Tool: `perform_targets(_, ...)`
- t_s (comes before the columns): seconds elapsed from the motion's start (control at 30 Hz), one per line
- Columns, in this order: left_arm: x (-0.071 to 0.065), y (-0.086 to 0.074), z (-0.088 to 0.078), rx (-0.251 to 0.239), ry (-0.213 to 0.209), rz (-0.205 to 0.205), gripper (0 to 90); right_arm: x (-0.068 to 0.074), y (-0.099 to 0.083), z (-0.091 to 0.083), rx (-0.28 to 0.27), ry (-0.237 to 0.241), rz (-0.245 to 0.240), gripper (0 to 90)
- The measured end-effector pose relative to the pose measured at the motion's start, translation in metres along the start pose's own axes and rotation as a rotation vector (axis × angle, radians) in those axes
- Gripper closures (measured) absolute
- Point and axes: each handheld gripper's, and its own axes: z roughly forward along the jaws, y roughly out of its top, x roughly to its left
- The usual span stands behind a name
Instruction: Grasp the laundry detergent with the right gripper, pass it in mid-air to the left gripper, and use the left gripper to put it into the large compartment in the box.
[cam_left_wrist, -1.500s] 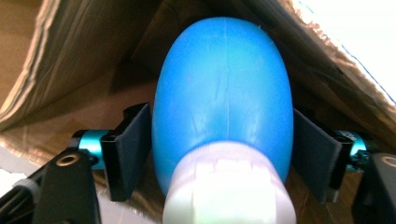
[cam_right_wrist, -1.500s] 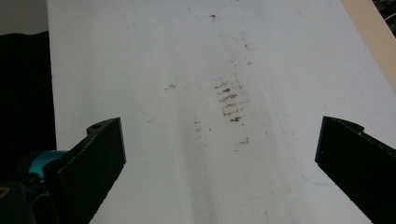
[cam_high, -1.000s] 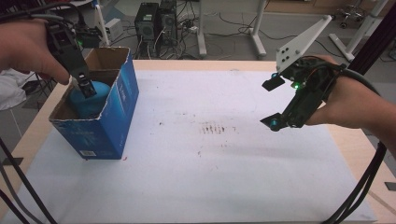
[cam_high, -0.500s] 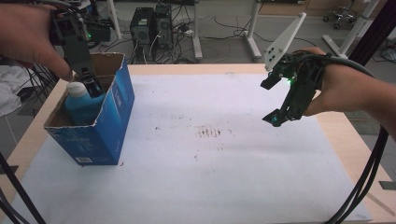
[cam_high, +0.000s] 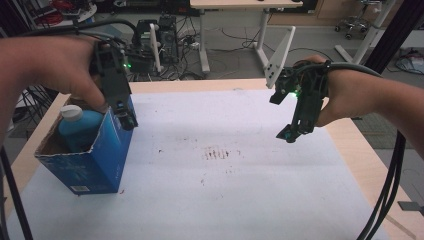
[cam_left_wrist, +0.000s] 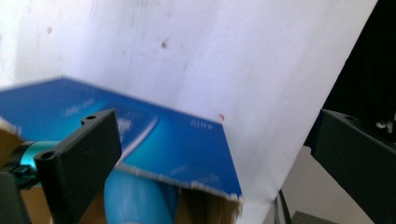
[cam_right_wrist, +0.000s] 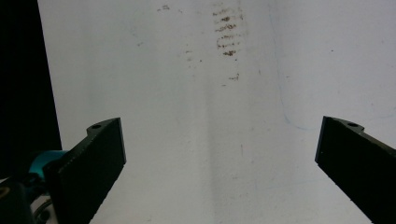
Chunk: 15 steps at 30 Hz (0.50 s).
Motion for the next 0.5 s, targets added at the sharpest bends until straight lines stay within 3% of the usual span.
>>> perform_targets(0.07, -0.002, 0.006, 0.005, 0.0, -0.003, 0.039, 1.6, -0.002, -0.001, 0.002, 0.011, 0.009, 0.003, 1.0)
perform_targets(0.2, -0.003, 0.015, 0.017, 0.014, -0.019, 0.069, 1.6, -0.005, -0.005, 0.007, 0.051, 0.014, 0.004, 1.0)
perform_targets(0.5, -0.003, 0.024, 0.032, 0.023, -0.014, 0.095, 1.6, -0.007, -0.007, 0.013, 0.084, 0.024, 0.002, 1.0)
